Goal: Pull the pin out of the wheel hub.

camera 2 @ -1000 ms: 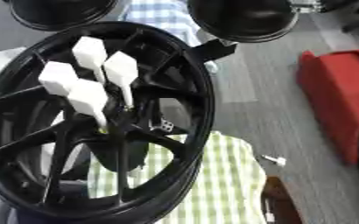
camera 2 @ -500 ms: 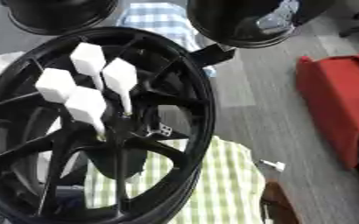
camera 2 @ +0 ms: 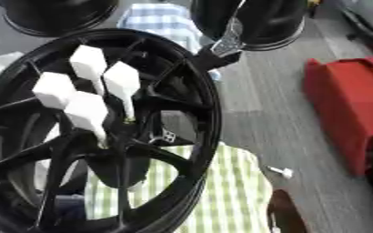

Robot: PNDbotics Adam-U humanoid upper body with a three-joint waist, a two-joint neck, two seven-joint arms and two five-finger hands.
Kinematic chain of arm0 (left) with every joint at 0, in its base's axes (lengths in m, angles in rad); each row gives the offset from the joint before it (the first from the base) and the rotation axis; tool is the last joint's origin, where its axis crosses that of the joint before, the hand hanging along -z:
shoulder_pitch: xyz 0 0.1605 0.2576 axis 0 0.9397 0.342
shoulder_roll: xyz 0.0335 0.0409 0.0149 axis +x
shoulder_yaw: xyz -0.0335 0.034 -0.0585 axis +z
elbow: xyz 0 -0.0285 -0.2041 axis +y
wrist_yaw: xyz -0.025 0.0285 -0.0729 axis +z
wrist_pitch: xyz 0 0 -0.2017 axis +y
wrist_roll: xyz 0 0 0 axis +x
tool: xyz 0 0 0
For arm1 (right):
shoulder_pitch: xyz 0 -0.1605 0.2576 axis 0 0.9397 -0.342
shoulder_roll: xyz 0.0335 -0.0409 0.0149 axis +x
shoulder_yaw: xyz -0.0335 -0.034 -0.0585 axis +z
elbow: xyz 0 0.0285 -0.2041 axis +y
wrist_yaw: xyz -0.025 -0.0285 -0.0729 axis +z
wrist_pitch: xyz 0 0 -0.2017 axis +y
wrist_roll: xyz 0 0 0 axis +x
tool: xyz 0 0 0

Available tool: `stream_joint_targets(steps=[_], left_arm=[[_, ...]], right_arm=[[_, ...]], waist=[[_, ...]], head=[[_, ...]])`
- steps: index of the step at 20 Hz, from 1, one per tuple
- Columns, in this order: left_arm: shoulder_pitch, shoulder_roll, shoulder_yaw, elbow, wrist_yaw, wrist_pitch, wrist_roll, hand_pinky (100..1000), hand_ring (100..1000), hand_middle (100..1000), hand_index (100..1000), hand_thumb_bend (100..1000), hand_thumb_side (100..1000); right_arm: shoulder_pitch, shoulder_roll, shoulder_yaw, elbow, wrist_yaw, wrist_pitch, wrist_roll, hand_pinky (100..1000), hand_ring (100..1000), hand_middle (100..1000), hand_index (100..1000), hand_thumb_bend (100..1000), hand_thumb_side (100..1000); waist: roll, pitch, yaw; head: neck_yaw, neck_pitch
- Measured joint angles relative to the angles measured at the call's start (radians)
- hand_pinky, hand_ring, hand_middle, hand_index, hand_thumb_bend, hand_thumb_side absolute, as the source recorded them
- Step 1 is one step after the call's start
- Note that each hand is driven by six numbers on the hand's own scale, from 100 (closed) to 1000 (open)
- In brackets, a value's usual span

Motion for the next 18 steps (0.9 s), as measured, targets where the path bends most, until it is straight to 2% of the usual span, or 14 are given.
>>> stream_joint_targets(steps=[9,14,18], left_arm=[[-0.007,0.000,-0.006,0.000,0.000,0.001,-0.001,758,785,689,812,881,624],[-0.008,0.000,-0.006,0.001,0.000,0.002,-0.002,758,785,689,812,881,624],[-0.012,0.000,-0.008,0.001,0.000,0.003,-0.003,758,785,689,811,882,624]], right_arm=[[-0.078,0.125,0.034,0.099,0.024,-0.036,0.158,842,768,742,785,604,218],[-0.086,0.151,0.040,0.123,0.028,-0.048,0.185,842,768,742,785,604,218],[-0.098,0.173,0.052,0.128,0.037,-0.059,0.189,836,755,733,775,587,184]], waist=[[0.000,0.000,0.004],[0.000,0.000,0.006],[-0.001,0.000,0.014]], head=[[-0.014,0.000],[-0.019,0.000],[-0.025,0.000]])
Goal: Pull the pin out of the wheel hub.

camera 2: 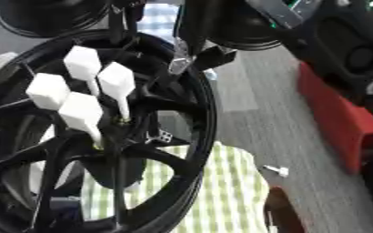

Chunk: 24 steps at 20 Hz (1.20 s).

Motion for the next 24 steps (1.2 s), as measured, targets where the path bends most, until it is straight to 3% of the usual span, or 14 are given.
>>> stream_joint_targets(steps=[12,24], left_arm=[[-0.016,-0.001,-0.010,0.000,0.002,-0.001,-0.006,758,786,688,810,883,623],[-0.030,-0.003,-0.011,0.000,0.008,0.002,-0.010,758,786,685,809,884,622]], right_arm=[[-0.003,0.057,0.012,0.052,0.023,-0.034,-0.003,830,742,720,764,561,136],[0.025,0.067,-0.001,0.102,0.044,-0.053,-0.003,820,729,709,756,560,109]], waist=[[0.004,0.011,0.017],[0.014,0.022,0.028]], head=[[-0.016,0.000],[-0.026,0.000]])
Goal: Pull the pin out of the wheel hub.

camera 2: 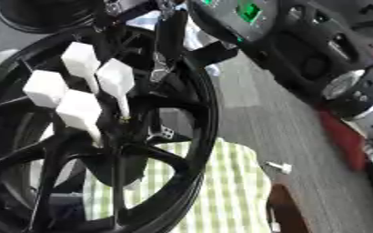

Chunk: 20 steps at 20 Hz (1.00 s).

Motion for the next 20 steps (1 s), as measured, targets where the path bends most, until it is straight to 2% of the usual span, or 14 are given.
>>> stream_joint_targets(steps=[20], left_arm=[[-0.019,-0.009,-0.006,-0.006,0.001,0.002,-0.008,758,788,686,808,885,622]], right_arm=[[0.017,0.025,-0.055,0.061,0.019,0.006,0.001,809,714,699,749,577,117]], waist=[[0.007,0.021,0.023]], head=[[-0.011,-0.001]])
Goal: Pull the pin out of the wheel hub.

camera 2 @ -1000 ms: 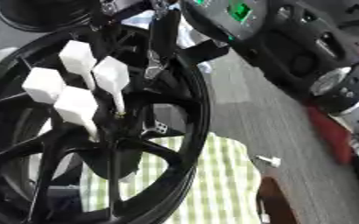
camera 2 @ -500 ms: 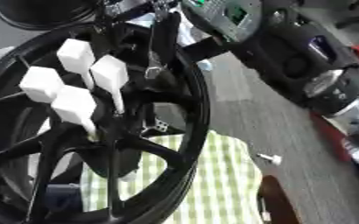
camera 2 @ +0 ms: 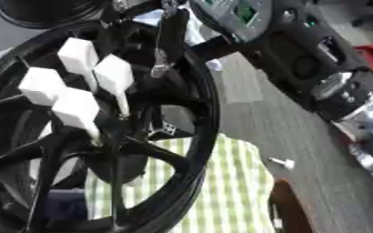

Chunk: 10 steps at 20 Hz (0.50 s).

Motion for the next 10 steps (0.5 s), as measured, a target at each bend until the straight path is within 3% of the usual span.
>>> stream_joint_targets(steps=[10], left_arm=[[-0.010,-0.008,-0.006,0.000,0.001,0.000,-0.002,758,788,686,807,884,622]], right_arm=[[0.005,0.021,-0.007,0.019,0.007,0.008,-0.003,805,710,697,747,580,121]], waist=[[0.003,0.007,0.010]], head=[[-0.020,0.002]])
